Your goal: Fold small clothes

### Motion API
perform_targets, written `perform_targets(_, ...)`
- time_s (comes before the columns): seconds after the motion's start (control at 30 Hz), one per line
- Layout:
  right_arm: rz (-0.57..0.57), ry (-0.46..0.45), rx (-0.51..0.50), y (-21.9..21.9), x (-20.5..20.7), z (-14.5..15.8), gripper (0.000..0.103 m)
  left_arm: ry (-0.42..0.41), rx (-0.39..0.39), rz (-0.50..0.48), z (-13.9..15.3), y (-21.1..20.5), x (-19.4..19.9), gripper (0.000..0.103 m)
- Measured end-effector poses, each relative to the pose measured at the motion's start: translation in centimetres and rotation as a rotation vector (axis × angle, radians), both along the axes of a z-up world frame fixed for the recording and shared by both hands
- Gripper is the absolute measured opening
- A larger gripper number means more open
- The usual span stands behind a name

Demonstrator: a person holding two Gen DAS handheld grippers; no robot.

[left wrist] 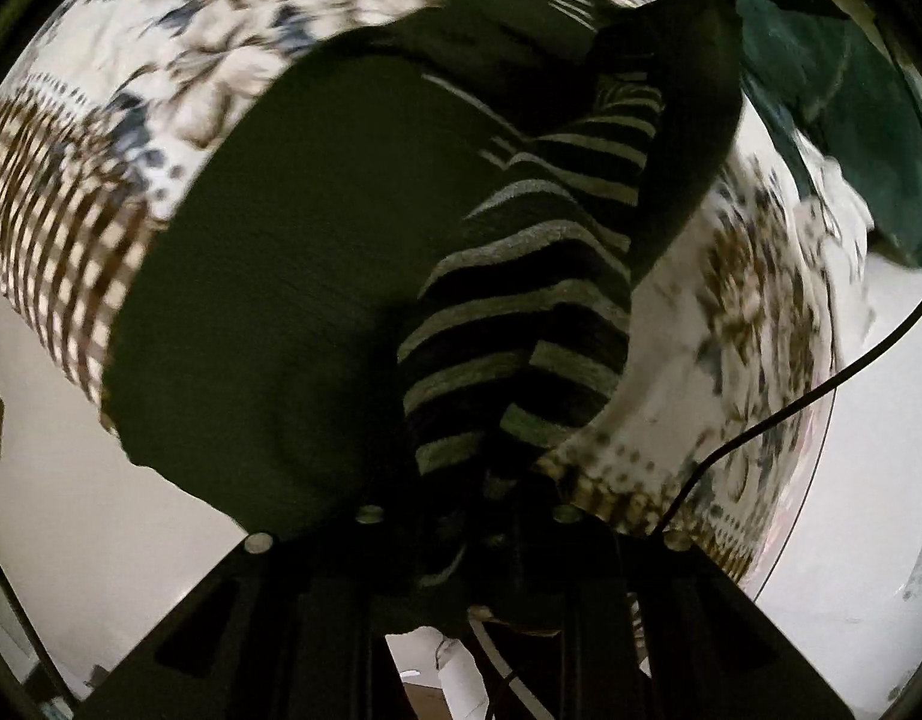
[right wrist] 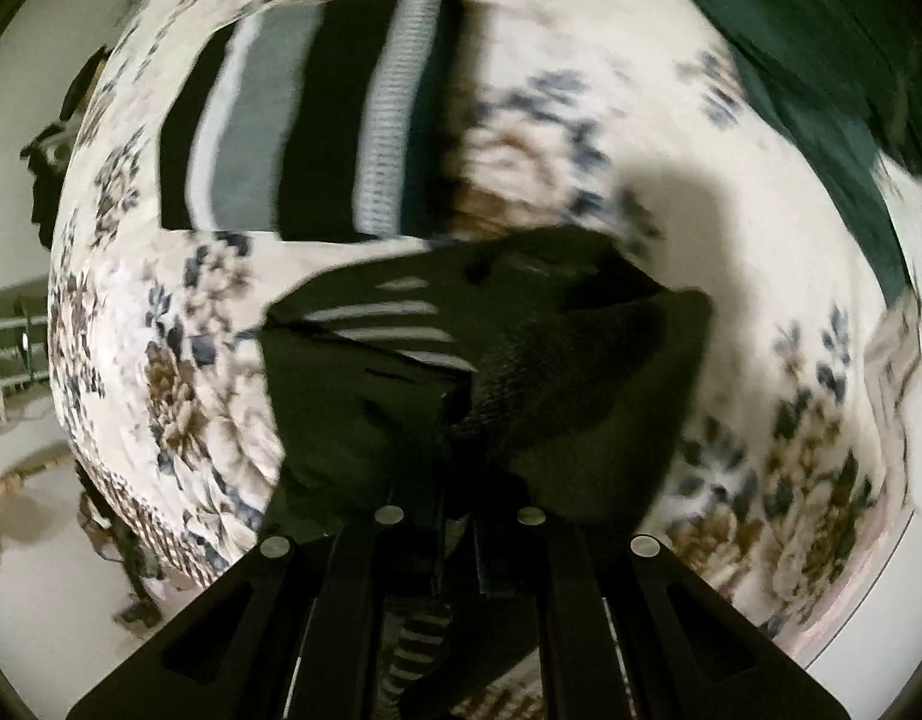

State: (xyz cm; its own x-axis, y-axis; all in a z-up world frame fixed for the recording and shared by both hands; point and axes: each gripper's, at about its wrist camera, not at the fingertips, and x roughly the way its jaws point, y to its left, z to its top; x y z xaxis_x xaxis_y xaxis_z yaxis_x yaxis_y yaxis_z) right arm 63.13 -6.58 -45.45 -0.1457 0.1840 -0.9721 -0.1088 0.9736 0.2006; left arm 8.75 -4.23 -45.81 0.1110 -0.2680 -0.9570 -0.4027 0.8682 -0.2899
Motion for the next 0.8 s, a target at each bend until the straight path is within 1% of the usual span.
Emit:
perform_targets(0.07, 0.011, -0.003, -0.004, 3.4, 0.6, -0.3, 0.007, 0.011, -0.005, 0.015, -0.5, 2.1, 0.0, 0.017)
perform_targets(0.13, 0.02, 0.003, -0.015, 6.9, 1.3, -1.1, 0.007, 0.021, -0.03, 0.027, -1.4, 3.8, -0.1, 0.017)
perform_targets(0.2, 0.041, 0.001, -0.053, 10.5, 2.1, -2.3, 0.007, 0.036, -0.075, 0.015, -2.8, 5.5, -0.2, 0.018)
perform_targets(0.23, 0.047, 0.0, -0.072, 12.0, 2.4, -3.1, 0.007, 0.051, -0.111, 0.022, -4.1, 6.5, -0.2, 0.018)
perform_targets(0.3, 0.053, 0.005, -0.101, 14.4, 2.8, -4.5, 0.007, 0.068, -0.147, 0.029, -5.7, 8.0, -0.3, 0.018)
perform_targets(0.33, 0.057, 0.01, -0.118, 15.8, 2.9, -5.6, 0.007, 0.084, -0.172, 0.049, -6.3, 9.3, -0.6, 0.018)
perform_targets(0.37, 0.057, 0.015, -0.127, 16.9, 2.9, -6.4, 0.007, 0.093, -0.215, 0.078, -7.2, 10.5, -0.7, 0.019)
perform_targets(0.43, 0.041, 0.032, -0.127, 18.4, 3.0, -8.4, 0.007, 0.106, -0.274, 0.11, -8.2, 12.3, -1.1, 0.021)
perform_targets(0.47, 0.033, 0.054, -0.114, 18.8, 3.0, -9.2, 0.01, 0.121, -0.303, 0.136, -8.8, 13.4, -1.5, 0.021)
perform_targets(0.5, 0.021, 0.086, -0.091, 19.1, 3.0, -10.2, 0.011, 0.126, -0.321, 0.154, -9.0, 14.1, -1.8, 0.021)
perform_targets(0.53, 0.003, 0.126, -0.051, 19.3, 2.7, -10.9, 0.013, 0.137, -0.364, 0.188, -9.6, 15.1, -2.5, 0.022)
perform_targets(0.6, -0.008, 0.19, 0.025, 19.3, 1.5, -11.6, 0.019, 0.161, -0.409, 0.22, -10.2, 16.2, -3.4, 0.026)
perform_targets(0.63, -0.003, 0.21, 0.05, 19.2, 0.8, -11.5, 0.022, 0.169, -0.413, 0.224, -10.3, 16.7, -3.9, 0.026)
perform_targets(0.7, 0.023, 0.238, 0.099, 18.9, -1.5, -10.5, 0.043, 0.164, -0.402, 0.207, -9.8, 17.5, -4.6, 0.026)
perform_targets(0.77, 0.053, 0.245, 0.138, 18.3, -4.0, -9.1, 0.048, 0.166, -0.368, 0.16, -8.8, 18.1, -5.0, 0.028)
perform_targets(0.8, 0.069, 0.244, 0.157, 17.9, -5.6, -8.2, 0.049, 0.168, -0.358, 0.143, -8.5, 18.2, -5.0, 0.037)
